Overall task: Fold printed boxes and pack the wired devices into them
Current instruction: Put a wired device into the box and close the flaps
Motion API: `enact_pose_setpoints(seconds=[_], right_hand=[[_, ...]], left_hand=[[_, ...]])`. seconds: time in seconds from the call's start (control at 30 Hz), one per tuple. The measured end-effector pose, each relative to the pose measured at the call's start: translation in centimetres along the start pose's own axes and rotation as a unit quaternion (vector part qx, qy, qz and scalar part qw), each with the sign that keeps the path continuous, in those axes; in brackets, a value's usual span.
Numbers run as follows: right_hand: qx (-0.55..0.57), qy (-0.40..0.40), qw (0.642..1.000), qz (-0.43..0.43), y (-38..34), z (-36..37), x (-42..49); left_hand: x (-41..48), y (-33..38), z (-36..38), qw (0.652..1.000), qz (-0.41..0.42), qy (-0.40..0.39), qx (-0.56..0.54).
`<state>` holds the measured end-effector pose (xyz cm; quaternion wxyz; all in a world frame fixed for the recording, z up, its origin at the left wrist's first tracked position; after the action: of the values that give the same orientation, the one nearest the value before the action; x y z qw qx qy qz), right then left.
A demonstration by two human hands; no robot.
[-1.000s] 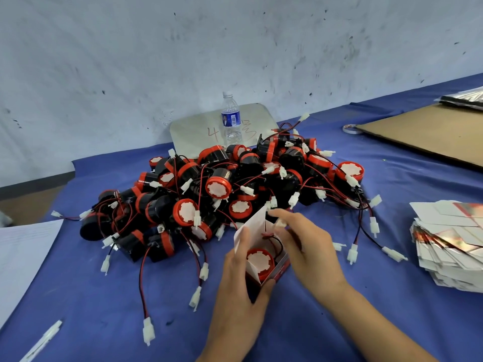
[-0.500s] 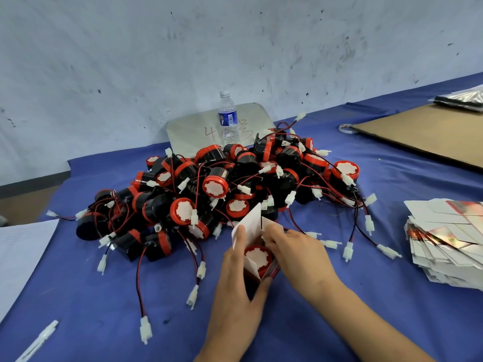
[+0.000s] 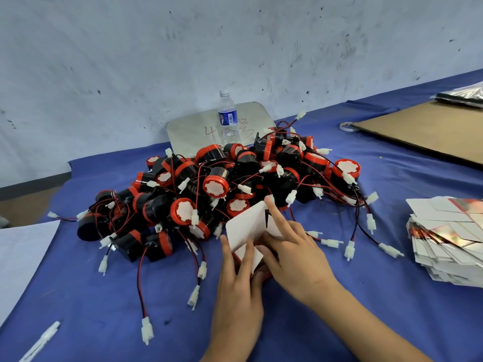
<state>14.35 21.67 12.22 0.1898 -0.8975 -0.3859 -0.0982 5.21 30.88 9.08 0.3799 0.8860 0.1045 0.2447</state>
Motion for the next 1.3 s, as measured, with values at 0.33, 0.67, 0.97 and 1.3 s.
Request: enact_pose_setpoints(seconds=[0.33, 0.67, 0.97, 1.3], right_hand=[[0.087, 0.063, 0.994, -0.017, -0.7, -0.5, -0.6], [0.183, 0.032, 0.982, -0.024, -0.3, -0.4, -0.5], [0.458, 0.252, 0.845, 0.112, 1.2, -2.2, -0.1], [0.459, 0.110, 0.878, 0.074, 0.9, -1.8, 0.1]], left_hand=[[0.2, 0.7, -1.1, 0.993, 0.026, 0.109, 0.023], [0.2, 0.5, -1.9, 0.991, 0.040, 0.114, 0.060], [0.1, 0.9, -0.8, 0.998, 0.052, -0.023, -0.004], [0.0, 0.8, -0.2, 0.997, 0.075, -0.020, -0.019]])
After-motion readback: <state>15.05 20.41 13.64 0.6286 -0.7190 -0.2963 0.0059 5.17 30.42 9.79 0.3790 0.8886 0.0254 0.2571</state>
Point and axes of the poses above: each hand's wrist, its own x-axis towards the middle knuckle, its own z-axis out of the palm, y = z × x, the point moved 2 cm from there along x, towards the middle knuckle, and after that the axes turned 5 degrees about -x, right-handed, at the moved point
